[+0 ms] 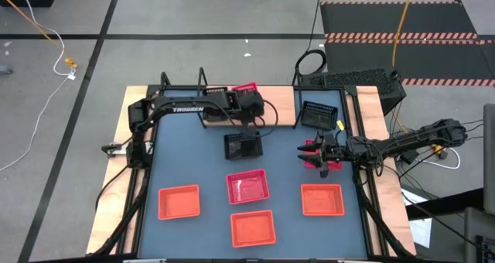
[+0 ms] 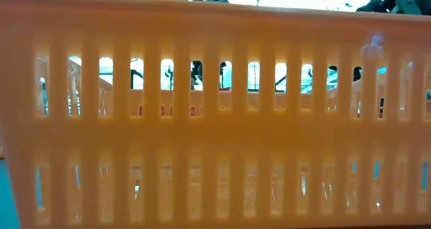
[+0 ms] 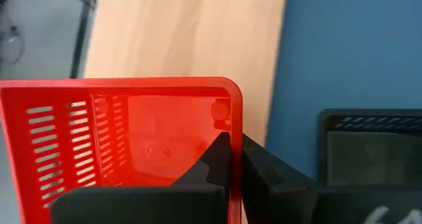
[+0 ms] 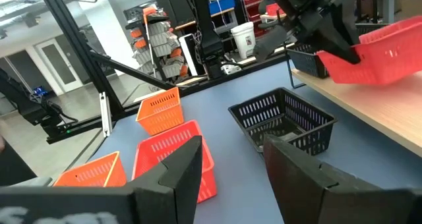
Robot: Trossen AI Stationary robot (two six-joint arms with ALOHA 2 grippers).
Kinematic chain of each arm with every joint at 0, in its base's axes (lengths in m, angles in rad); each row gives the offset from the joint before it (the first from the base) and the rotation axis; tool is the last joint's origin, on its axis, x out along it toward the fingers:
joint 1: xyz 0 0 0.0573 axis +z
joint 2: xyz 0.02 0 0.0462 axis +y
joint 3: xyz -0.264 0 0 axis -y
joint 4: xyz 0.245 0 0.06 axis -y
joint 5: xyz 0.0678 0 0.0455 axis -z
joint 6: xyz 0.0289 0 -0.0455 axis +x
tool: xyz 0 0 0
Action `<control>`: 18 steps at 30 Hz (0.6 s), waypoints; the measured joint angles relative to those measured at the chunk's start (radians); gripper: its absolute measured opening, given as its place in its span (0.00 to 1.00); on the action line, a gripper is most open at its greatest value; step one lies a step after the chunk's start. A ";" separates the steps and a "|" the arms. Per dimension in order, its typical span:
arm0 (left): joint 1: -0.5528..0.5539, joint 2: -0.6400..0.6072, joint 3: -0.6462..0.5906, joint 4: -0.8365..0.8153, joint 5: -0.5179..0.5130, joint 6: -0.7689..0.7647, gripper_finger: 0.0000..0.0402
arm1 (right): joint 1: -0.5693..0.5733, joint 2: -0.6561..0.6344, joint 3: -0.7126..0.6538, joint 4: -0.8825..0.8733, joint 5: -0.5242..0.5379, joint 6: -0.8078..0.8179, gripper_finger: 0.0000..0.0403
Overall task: Stack baskets on shelf by color
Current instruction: Put the left red basket on the shelf
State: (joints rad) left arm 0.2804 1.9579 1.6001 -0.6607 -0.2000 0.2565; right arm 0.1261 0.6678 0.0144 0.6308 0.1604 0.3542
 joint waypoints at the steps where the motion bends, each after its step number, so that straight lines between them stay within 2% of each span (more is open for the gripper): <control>1: 0.000 0.000 0.000 0.001 0.008 -0.001 0.07 | 0.000 0.000 0.000 0.000 0.000 0.000 0.38; 5: -0.001 0.000 0.000 -0.002 0.017 -0.004 0.11 | 0.000 0.000 0.000 0.000 0.000 0.000 0.39; 13: 0.000 0.000 0.000 0.005 0.016 -0.016 0.08 | 0.000 0.000 0.000 0.000 0.000 0.000 0.38; 18: 0.002 0.000 0.000 0.005 0.016 -0.027 0.11 | 0.000 0.000 0.000 0.000 0.000 0.000 0.39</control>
State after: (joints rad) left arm 0.2821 1.9579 1.6001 -0.6556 -0.1837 0.2300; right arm 0.1261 0.6681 0.0143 0.6304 0.1604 0.3542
